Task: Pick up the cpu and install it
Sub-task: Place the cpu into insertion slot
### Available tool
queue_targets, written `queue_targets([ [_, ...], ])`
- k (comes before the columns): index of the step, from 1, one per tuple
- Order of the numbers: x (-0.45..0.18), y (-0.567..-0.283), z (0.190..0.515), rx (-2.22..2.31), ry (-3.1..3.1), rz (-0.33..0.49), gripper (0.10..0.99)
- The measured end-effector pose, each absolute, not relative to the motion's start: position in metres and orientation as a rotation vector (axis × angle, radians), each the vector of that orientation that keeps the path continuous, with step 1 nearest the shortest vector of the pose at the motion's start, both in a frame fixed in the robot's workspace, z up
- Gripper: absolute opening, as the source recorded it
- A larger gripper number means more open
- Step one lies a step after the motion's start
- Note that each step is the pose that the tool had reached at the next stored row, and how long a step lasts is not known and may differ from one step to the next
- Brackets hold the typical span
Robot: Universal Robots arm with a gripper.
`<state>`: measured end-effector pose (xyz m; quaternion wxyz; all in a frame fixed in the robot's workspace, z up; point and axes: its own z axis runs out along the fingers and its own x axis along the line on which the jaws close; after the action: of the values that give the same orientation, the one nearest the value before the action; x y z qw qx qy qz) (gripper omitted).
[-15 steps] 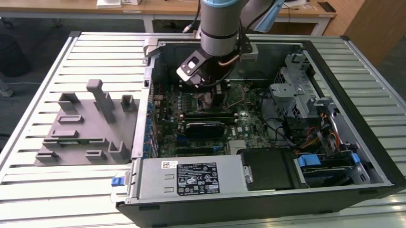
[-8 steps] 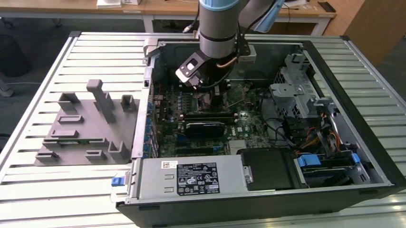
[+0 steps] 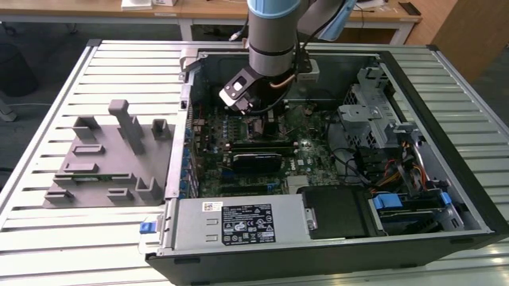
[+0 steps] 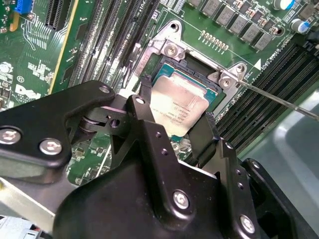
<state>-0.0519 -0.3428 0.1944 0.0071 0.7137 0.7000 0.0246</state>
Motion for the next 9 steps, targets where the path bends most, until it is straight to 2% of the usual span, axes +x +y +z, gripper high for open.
queue_targets([
  [9, -0.0519, -0.3416, 0.1926, 2.194, 2.229, 0.077, 0.545],
])
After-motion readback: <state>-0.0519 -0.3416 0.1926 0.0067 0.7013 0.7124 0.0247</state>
